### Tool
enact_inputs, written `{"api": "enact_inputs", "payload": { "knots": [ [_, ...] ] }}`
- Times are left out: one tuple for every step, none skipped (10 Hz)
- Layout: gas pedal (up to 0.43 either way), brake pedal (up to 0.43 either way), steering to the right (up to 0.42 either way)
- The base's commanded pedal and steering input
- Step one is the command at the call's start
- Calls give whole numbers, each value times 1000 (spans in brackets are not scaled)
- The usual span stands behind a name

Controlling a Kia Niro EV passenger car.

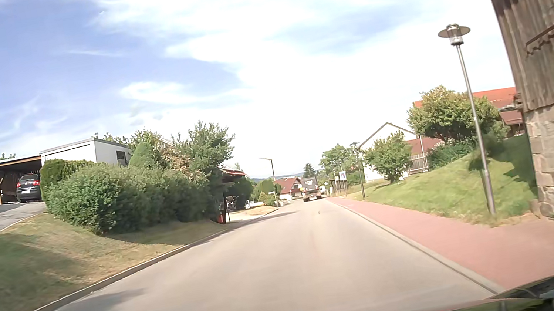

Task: Follow the waypoints while adhering to traffic rules and regulations

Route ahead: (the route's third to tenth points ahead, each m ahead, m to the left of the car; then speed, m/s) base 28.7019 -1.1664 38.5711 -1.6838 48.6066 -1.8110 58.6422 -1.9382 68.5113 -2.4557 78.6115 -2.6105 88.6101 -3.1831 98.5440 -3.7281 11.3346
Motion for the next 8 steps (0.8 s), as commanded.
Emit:
{"api": "enact_inputs", "payload": {
  "knots": [
    [79, 0, 14],
    [79, 0, 15],
    [79, 0, 15],
    [79, 0, 14],
    [79, 0, 14],
    [79, 0, 12],
    [79, 0, 9],
    [79, 0, 4]
  ]
}}
